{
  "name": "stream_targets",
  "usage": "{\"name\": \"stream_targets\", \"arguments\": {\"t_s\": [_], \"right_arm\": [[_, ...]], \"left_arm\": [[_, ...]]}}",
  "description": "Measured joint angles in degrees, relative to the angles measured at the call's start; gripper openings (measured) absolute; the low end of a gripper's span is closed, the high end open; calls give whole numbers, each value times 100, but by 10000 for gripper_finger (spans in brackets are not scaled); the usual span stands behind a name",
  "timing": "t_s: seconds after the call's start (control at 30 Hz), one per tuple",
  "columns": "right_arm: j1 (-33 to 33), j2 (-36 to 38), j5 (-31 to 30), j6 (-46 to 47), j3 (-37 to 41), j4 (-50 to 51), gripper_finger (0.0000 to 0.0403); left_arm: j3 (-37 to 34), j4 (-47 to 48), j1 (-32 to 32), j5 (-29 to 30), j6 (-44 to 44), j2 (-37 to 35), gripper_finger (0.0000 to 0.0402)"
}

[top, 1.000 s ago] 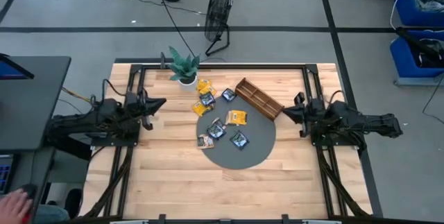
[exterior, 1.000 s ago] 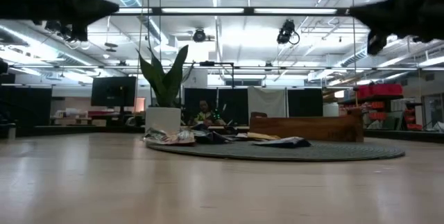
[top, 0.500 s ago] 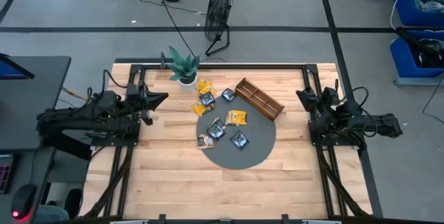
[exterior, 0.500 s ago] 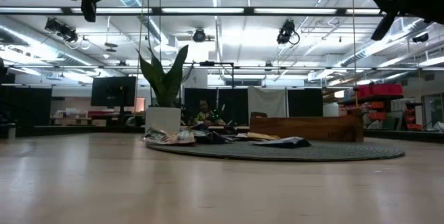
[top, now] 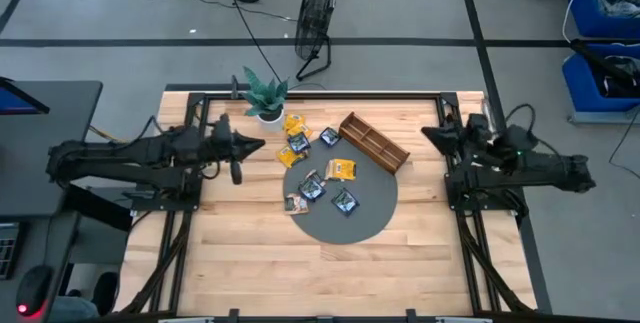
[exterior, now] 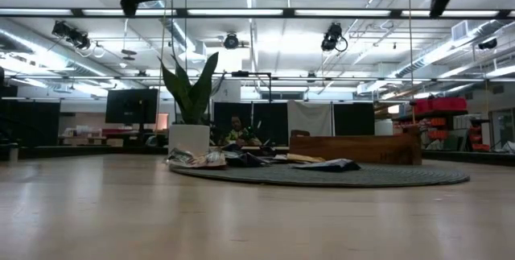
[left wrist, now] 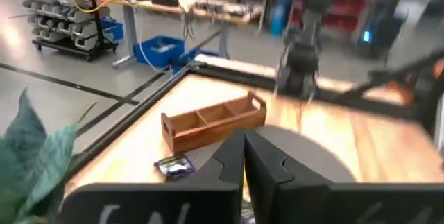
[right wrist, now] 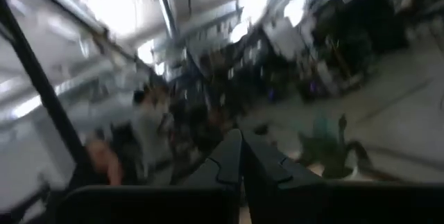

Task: Pick & Place Tea
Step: Put the black tea bag into the middle section of the wooden organizer

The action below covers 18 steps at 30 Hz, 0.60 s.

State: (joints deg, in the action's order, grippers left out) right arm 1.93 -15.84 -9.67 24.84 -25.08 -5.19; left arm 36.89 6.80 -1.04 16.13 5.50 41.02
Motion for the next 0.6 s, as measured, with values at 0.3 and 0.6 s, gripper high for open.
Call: {"name": "stream_targets", "arguments": {"t_s": [0.3, 0.6], "right_arm": [[-4, -2167, 1193, -20, -1230, 403, 30], [-7, -4088, 1532, -30, -1878, 1555, 173]], "left_arm": [[297, 479, 258, -134, -144, 797, 147], [297, 471, 254, -128, 619, 850, 231]]}}
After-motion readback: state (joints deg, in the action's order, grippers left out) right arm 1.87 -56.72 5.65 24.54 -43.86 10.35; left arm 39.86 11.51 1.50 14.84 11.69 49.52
